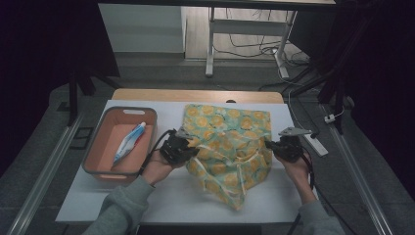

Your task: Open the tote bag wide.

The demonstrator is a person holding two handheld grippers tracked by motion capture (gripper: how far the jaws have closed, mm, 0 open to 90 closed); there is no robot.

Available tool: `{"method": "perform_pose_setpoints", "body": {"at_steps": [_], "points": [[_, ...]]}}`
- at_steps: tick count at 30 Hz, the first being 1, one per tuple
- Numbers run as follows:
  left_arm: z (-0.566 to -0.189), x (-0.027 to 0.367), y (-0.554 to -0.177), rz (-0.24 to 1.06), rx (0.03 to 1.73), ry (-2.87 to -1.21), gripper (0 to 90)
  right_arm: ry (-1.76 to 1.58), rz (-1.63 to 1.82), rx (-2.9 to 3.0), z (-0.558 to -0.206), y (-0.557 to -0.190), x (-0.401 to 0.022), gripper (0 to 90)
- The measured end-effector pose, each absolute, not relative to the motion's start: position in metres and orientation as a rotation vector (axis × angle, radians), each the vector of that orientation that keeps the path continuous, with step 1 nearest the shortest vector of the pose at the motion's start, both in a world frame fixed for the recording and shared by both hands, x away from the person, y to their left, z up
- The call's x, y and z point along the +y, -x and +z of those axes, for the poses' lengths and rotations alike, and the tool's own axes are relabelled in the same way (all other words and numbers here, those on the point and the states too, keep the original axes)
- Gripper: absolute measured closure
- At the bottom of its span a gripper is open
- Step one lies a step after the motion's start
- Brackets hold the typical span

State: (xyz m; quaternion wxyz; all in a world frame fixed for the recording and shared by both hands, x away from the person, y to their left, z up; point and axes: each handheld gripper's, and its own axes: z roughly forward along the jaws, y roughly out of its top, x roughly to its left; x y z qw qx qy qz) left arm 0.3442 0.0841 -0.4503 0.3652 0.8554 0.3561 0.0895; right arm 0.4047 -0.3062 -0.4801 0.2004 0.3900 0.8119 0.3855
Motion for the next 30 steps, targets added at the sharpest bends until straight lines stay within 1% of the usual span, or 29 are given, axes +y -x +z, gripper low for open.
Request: {"method": "perform_pose_setpoints", "body": {"at_steps": [2, 6, 7, 8, 9, 10, 11, 12, 13, 14, 15, 16, 19, 22, 25, 26, 27, 28, 29, 30], "points": [[-0.444, 0.094, -0.346, 0.232, 0.935, -2.157, 87.1, -1.106, 1.087, 2.26, -0.48, -0.405, -0.31, 89.5], [-0.442, 0.1, -0.35, 0.22, 0.947, -2.14, 87.1, -1.142, 1.105, 2.276, -0.481, -0.407, -0.318, 89.4], [-0.443, 0.099, -0.351, 0.224, 0.948, -2.149, 87.0, -1.151, 1.087, 2.311, -0.485, -0.408, -0.315, 85.9], [-0.444, 0.098, -0.351, 0.226, 0.948, -2.155, 87.0, -1.142, 1.087, 2.333, -0.486, -0.408, -0.313, 77.4], [-0.445, 0.096, -0.352, 0.224, 0.945, -2.16, 87.0, -1.142, 1.087, 2.333, -0.486, -0.408, -0.313, 77.4], [-0.446, 0.095, -0.352, 0.223, 0.946, -2.16, 86.9, -1.134, 1.085, 2.337, -0.485, -0.407, -0.31, 67.4], [-0.447, 0.094, -0.353, 0.221, 0.947, -2.159, 86.8, -1.105, 1.121, 2.322, -0.475, -0.399, -0.304, 53.4], [-0.447, 0.093, -0.354, 0.219, 0.945, -2.165, 86.8, -1.086, 1.148, 2.296, -0.466, -0.392, -0.3, 49.4], [-0.448, 0.092, -0.354, 0.218, 0.943, -2.168, 86.8, -1.086, 1.148, 2.296, -0.466, -0.392, -0.3, 49.4], [-0.449, 0.091, -0.355, 0.216, 0.942, -2.171, 86.7, -1.025, 1.184, 2.293, -0.444, -0.376, -0.293, 42.8], [-0.449, 0.091, -0.356, 0.215, 0.939, -2.172, 86.6, -0.99, 1.208, 2.303, -0.433, -0.367, -0.288, 41.1], [-0.45, 0.09, -0.357, 0.212, 0.937, -2.173, 86.6, -0.99, 1.208, 2.303, -0.433, -0.367, -0.288, 41.1], [-0.451, 0.09, -0.359, 0.204, 0.939, -2.171, 86.5, -0.868, 1.284, 2.38, -0.408, -0.334, -0.269, 41.5], [-0.453, 0.09, -0.361, 0.2, 0.94, -2.175, 86.5, -0.735, 1.242, 2.504, -0.407, -0.31, -0.236, 41.6], [-0.453, 0.091, -0.361, 0.197, 0.942, -2.173, 86.5, -0.666, 1.151, 2.632, -0.426, -0.302, -0.21, 42.1], [-0.453, 0.091, -0.361, 0.198, 0.943, -2.169, 86.5, -0.657, 1.071, 2.706, -0.445, -0.303, -0.202, 45.6], [-0.452, 0.092, -0.361, 0.198, 0.942, -2.169, 86.5, -0.657, 1.071, 2.706, -0.445, -0.303, -0.202, 45.6], [-0.452, 0.092, -0.362, 0.2, 0.942, -2.167, 86.5, -0.649, 0.988, 2.772, -0.464, -0.305, -0.199, 47.6], [-0.453, 0.092, -0.362, 0.2, 0.943, -2.166, 86.5, -0.649, 0.988, 2.772, -0.464, -0.305, -0.199, 47.6], [-0.453, 0.092, -0.363, 0.197, 0.948, -2.168, 86.5, -0.663, 0.915, 2.81, -0.48, -0.308, -0.199, 47.8]]}}
